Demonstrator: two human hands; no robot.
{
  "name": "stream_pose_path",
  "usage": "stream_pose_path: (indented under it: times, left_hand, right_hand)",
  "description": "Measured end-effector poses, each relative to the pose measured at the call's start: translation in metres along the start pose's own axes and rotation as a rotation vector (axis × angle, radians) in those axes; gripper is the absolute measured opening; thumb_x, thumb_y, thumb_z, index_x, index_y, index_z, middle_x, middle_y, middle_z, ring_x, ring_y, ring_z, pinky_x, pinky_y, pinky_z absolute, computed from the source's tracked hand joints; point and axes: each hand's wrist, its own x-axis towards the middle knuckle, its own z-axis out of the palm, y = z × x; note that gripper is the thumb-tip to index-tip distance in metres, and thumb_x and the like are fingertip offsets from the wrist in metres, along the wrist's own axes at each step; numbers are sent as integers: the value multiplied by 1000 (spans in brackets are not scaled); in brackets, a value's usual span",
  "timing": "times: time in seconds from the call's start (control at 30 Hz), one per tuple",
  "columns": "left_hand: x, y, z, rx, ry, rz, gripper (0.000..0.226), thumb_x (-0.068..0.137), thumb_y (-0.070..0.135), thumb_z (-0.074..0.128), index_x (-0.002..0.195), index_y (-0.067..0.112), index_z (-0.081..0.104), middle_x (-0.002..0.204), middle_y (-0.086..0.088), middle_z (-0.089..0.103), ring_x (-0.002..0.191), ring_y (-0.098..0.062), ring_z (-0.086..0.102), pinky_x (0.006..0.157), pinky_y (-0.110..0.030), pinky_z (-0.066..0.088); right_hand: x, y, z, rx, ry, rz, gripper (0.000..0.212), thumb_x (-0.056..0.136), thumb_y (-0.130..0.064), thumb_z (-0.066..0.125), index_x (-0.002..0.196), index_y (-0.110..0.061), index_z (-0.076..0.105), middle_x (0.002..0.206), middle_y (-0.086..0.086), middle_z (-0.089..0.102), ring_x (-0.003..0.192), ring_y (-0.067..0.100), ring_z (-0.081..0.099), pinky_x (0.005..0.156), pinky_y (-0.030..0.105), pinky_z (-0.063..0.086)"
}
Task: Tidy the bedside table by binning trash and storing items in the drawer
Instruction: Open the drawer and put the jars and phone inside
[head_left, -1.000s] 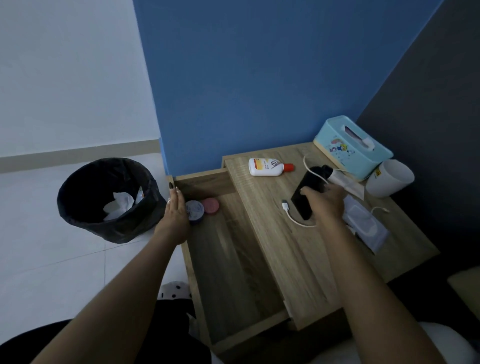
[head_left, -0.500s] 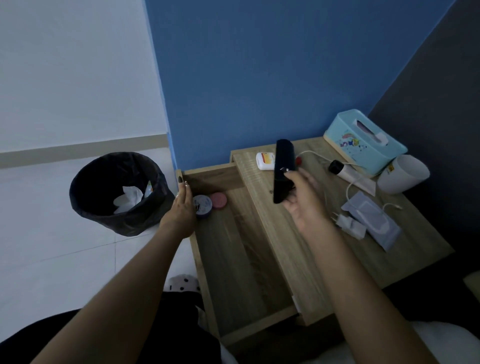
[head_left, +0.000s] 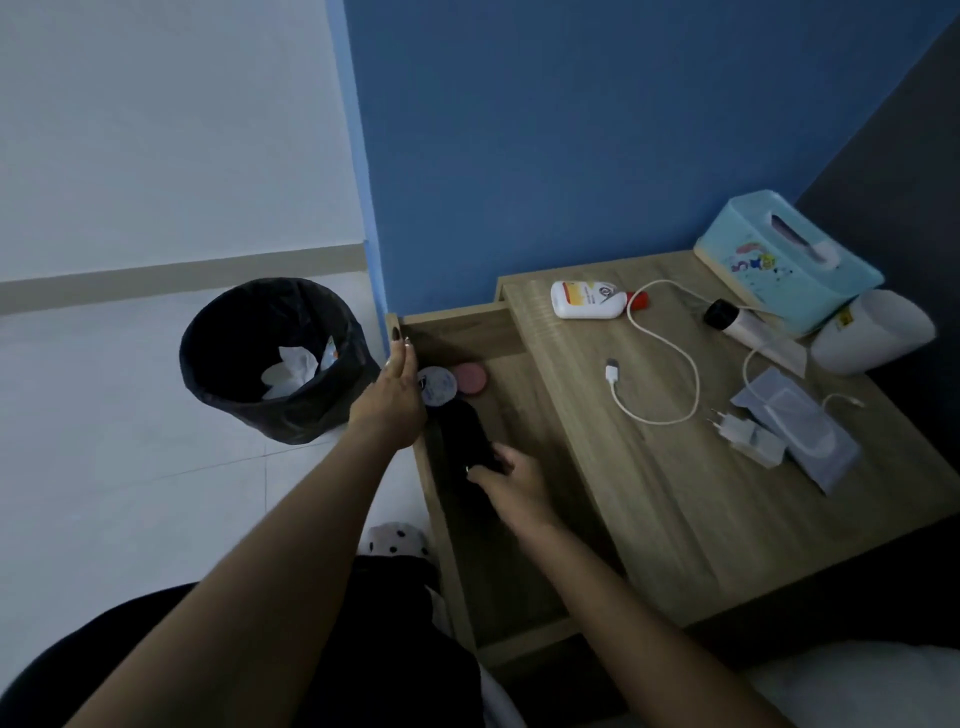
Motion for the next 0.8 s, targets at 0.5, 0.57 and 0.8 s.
stream_pose_path:
  times: [0.5,0.57,0.8]
  left_hand:
    - [-3,-2,0,188,62,58,62,99,16,29,152,5,-3,161,-12,-5,150,-24,-6,121,-40,5]
    - [-4,-2,-1,184,62,58,62,100,16,29,152,6,-3,161,-12,-5,150,-24,-6,121,-40,5]
    - [-3,-3,0,162,50,49,62,100,17,29,152,7,-3,162,-10,-6,150,-23,-6,120,-40,5]
  right_hand:
    - [48,40,44,-662,0,-371,57,94,-29,52,147,-16,33,144,9,47,130,27,46,107,40,40]
    - [48,40,45,-719,7,-375,50,100,-32,43,146,-16,35,145,10,45,130,26,45,105,39,39]
    - [51,47,48,-780,-124,-363,53,103,-18,26,153,-9,8,160,15,8,148,33,12,120,46,15]
